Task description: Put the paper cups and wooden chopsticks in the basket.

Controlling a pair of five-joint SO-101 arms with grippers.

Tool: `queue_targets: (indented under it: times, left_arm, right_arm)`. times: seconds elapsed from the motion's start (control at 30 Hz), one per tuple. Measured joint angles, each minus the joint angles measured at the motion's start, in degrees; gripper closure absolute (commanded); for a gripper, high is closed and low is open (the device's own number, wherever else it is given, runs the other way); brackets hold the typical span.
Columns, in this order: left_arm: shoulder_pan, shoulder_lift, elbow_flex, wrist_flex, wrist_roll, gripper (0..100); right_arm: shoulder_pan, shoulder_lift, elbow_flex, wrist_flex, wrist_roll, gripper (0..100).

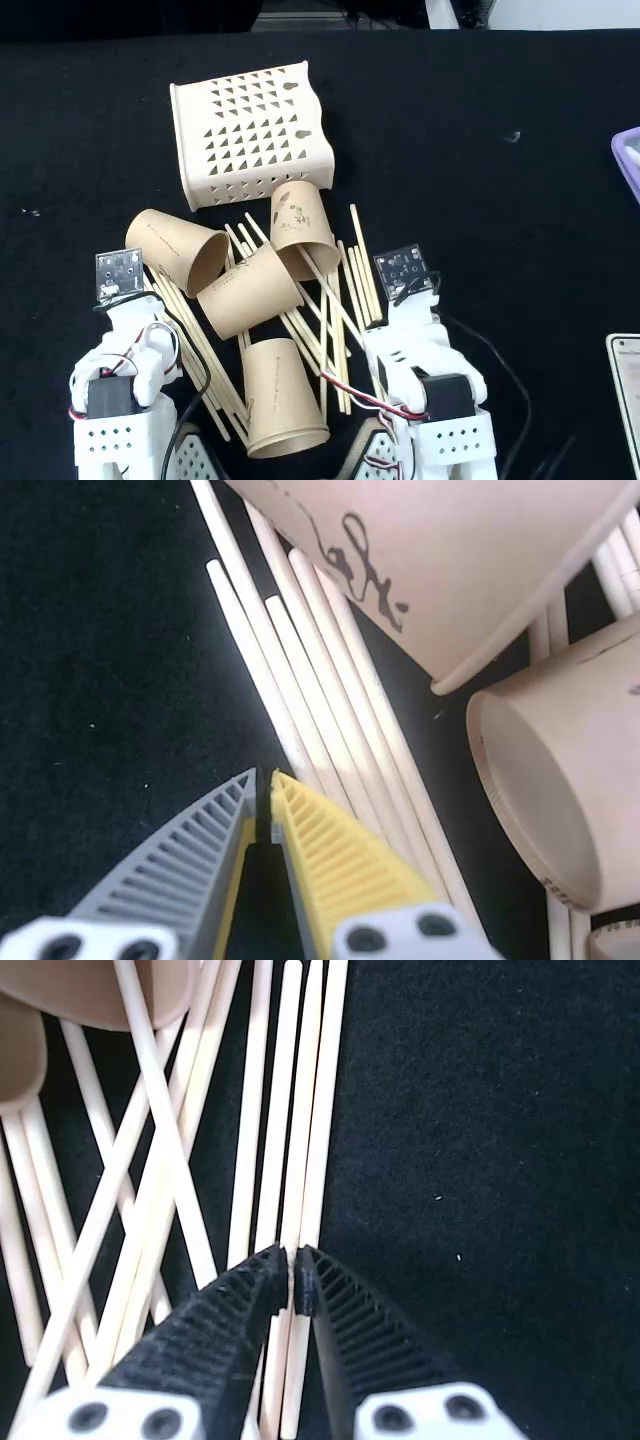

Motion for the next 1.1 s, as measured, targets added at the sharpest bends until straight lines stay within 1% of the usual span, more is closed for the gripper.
queue_targets:
  times: [0.93,1.0,1.1]
  left_arm:
    - [0.0,0.0,0.0,0.0,0.0,97]
    - [-0.7,0.0,0.0,0.0,0.0,97]
    - [-4.84,0.0,0.0,-1.76,0.0,97]
  right_arm:
    - [0.0,0.0,0.0,0.0,0.0,96.9]
    - [0.0,0.0,0.0,0.0,0.0,96.6]
    - [0.0,0.0,0.0,0.0,0.09,96.6]
